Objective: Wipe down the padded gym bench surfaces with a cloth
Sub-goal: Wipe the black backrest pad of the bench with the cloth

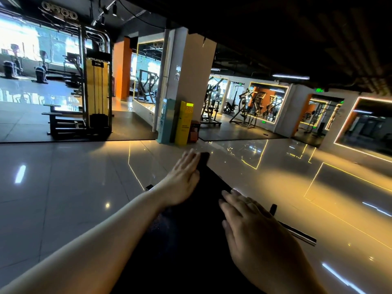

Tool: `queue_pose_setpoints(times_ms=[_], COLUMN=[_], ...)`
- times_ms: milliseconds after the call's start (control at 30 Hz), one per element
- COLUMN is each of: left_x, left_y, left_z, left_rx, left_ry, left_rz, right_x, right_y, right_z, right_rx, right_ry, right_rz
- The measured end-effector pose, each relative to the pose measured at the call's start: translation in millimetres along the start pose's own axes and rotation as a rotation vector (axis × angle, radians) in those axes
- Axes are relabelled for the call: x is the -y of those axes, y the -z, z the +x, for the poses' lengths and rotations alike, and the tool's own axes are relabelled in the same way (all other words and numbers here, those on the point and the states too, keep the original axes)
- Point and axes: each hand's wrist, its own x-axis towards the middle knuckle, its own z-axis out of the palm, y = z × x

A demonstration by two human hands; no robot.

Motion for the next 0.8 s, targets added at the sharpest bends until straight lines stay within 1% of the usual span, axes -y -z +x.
queue_pose_setpoints(times_ms=[33, 67, 100, 200, 233, 267, 300, 333, 400, 433, 467, 500, 600, 633, 667, 700, 733, 800], left_x=[-0.5, -6.1, -14.9, -33.1, -26.5, -17.0, -6.8, 0.8, 1.1, -5.5, -16.4, -28.8, -49.1, -42.7, -33.6, -22.1, -11.3, 0.3], left_y=[2.0, 2.9, 1.7, -2.5, -2.6, -1.0, 0.3, 2.2, 4.5, 1.9, -1.2, -4.8, -10.2, -10.3, -7.5, -4.9, -3.0, 1.6], left_z=[10.0, 14.6, 12.9, -23.0, -32.5, -33.0, -26.1, -15.0, 6.2, 11.1, 9.2, -0.5, -48.0, -56.1, -55.2, -47.4, -36.4, -11.5], left_rx=[0.016, 0.024, 0.024, 0.044, 0.054, 0.045, 0.02, -0.001, 0.007, 0.015, 0.012, 0.009, 0.023, 0.03, 0.03, 0.02, 0.003, 0.01], left_ry=[0.086, 0.098, 0.043, -0.272, -0.334, -0.354, -0.312, -0.207, 0.098, 0.171, 0.159, 0.086, -0.254, -0.317, -0.322, -0.269, -0.166, 0.099], left_rz=[-0.012, -0.011, -0.006, -0.116, -0.14, -0.141, -0.127, -0.117, -0.075, -0.037, -0.002, 0.021, -0.017, -0.024, -0.031, -0.029, -0.032, -0.037], right_x=[0.0, 0.8, 1.6, 4.2, 4.5, 4.3, 4.0, 4.4, 6.3, 6.5, 6.9, 7.5, 8.3, 8.5, 8.9, 9.6, 10.5, 9.9], right_y=[1.6, 4.3, 6.6, 9.4, 9.6, 10.0, 10.7, 12.7, 16.6, 16.8, 16.9, 16.6, 16.0, 16.7, 17.8, 19.3, 21.9, 24.5], right_z=[-0.8, -1.6, -2.2, -2.1, -1.4, -0.4, -0.6, -0.7, -2.3, -3.6, -4.4, -5.4, -8.0, -8.7, -9.0, -10.0, -11.4, -10.4], right_rx=[0.001, 0.0, 0.004, 0.02, 0.019, 0.016, 0.013, 0.01, 0.012, 0.013, 0.017, 0.024, 0.083, 0.095, 0.097, 0.09, 0.1, 0.113], right_ry=[0.001, -0.005, -0.015, -0.014, -0.009, -0.009, -0.01, -0.013, -0.043, -0.066, -0.1, -0.142, -0.259, -0.275, -0.281, -0.282, -0.275, -0.224], right_rz=[-0.006, -0.016, -0.019, -0.001, 0.001, 0.008, 0.018, 0.029, 0.04, 0.039, 0.04, 0.045, 0.059, 0.061, 0.07, 0.072, 0.087, 0.122])
